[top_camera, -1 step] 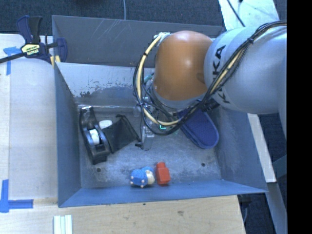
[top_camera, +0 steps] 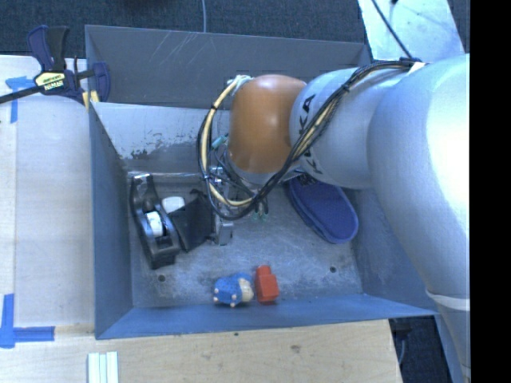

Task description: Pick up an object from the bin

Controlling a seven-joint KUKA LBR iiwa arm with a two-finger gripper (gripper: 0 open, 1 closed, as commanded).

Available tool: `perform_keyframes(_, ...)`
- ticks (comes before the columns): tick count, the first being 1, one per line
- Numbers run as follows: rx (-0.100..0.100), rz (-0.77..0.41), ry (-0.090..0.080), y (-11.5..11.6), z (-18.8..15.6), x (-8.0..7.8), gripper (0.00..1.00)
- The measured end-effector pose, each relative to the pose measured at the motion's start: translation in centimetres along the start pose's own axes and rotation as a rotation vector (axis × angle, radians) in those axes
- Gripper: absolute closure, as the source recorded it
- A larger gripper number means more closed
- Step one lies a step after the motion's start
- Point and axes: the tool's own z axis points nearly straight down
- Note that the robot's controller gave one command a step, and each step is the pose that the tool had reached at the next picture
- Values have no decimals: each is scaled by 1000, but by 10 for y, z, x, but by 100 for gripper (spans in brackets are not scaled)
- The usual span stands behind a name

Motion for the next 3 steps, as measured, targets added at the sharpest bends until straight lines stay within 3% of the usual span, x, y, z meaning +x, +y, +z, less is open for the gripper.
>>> perform_keyframes(1, 0, -105, -6, 37, 3, 30, 0)
perform_keyframes(2, -2, -102, -9, 37, 1, 28, 100)
perform_keyframes(3, -1, -95, -9, 45, 1, 47, 100)
